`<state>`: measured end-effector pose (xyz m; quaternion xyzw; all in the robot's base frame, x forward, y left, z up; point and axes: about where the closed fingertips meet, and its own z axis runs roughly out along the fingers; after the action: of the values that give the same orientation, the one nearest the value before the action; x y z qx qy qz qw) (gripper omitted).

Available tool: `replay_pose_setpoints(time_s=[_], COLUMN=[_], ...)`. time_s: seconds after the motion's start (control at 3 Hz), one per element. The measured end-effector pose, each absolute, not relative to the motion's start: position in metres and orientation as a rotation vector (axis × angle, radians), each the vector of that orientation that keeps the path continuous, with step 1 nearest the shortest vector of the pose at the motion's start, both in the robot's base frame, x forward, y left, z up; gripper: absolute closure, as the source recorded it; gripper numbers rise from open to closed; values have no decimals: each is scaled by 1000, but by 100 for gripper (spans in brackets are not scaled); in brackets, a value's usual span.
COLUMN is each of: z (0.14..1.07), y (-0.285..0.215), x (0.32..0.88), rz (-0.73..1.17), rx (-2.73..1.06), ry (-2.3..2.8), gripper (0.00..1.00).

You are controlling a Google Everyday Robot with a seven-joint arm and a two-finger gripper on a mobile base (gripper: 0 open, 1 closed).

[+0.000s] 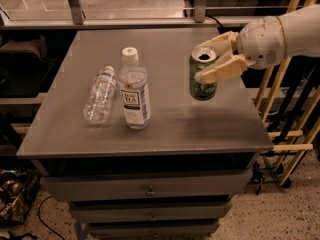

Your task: Move green can near blue plastic bottle

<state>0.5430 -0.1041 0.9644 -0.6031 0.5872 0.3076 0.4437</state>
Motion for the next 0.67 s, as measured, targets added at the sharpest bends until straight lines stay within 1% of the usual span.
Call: replay_pose_setpoints(time_s=[0.67], z=[944], y=[-75], x=[533], rz=[813], rx=[-1439], ry=[1492], gripper=[100])
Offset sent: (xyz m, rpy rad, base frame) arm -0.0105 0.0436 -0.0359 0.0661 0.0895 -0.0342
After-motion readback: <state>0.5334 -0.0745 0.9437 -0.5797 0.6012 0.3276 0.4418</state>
